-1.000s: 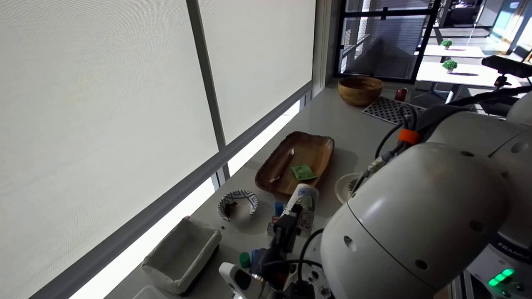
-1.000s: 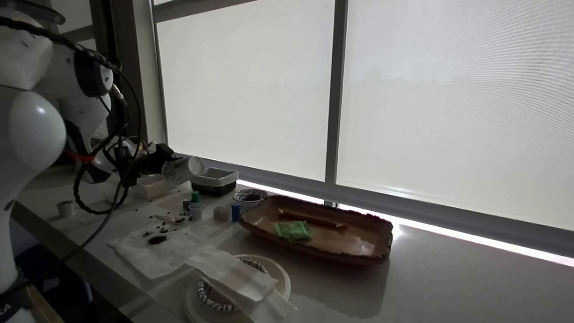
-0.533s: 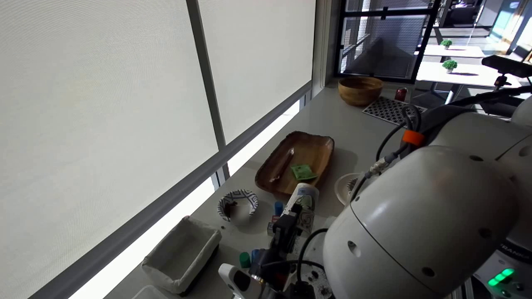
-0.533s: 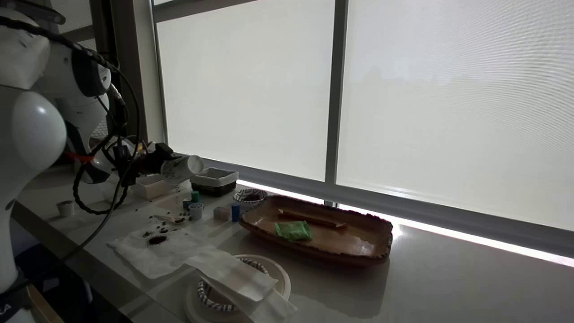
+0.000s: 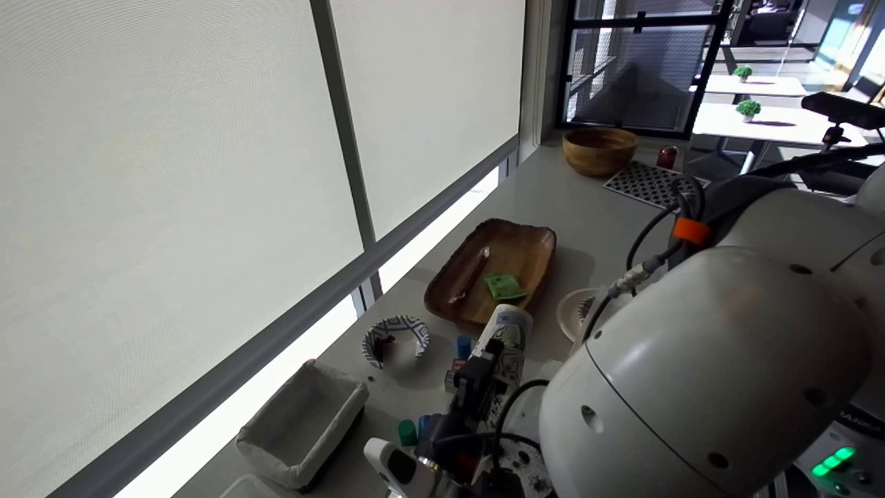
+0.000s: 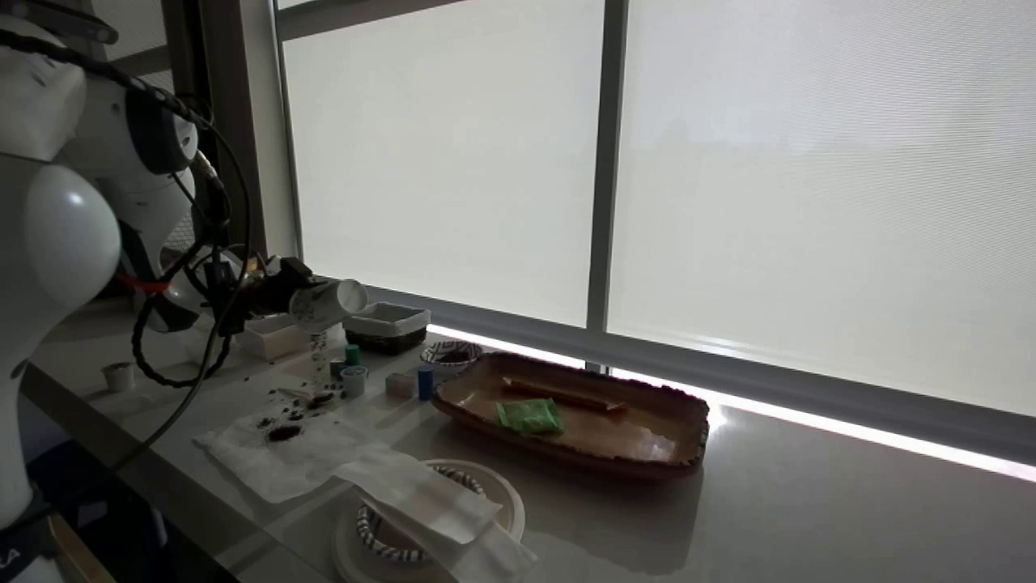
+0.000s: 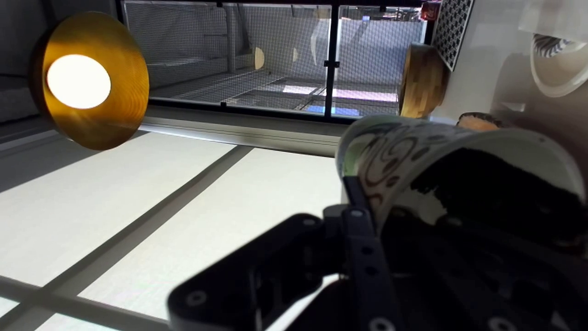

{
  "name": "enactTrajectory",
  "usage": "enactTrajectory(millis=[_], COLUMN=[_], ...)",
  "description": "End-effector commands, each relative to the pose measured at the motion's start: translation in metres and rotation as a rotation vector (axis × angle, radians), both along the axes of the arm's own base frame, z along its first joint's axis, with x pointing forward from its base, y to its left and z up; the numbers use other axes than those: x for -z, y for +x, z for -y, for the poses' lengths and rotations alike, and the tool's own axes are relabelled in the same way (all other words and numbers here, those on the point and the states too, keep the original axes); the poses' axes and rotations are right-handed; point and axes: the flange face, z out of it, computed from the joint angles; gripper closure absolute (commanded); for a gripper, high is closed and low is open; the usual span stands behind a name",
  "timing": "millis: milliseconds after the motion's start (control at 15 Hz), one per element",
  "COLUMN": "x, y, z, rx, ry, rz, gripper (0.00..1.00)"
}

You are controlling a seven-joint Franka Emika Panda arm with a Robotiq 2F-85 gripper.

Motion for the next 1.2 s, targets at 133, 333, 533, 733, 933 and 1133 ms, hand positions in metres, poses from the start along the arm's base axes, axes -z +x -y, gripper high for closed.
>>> enactTrajectory(millis=[133, 333, 533, 733, 933, 1133], x=[0.011, 0.011, 0.013, 0.012, 0.012, 0.012], y=[0.000, 0.000, -0.002, -0.004, -0.005, -0.008], z=[-0.002, 0.000, 0.008, 0.016, 0.026, 0.037], rx=[0.010, 0.029, 0.063, 0.102, 0.133, 0.158], ry=[0.003, 0.029, 0.078, 0.113, 0.157, 0.215], rz=[-0.011, -0.006, -0.004, 0.007, 0.036, 0.073], gripper=[0.99, 0.99, 0.99, 0.99, 0.99, 0.99])
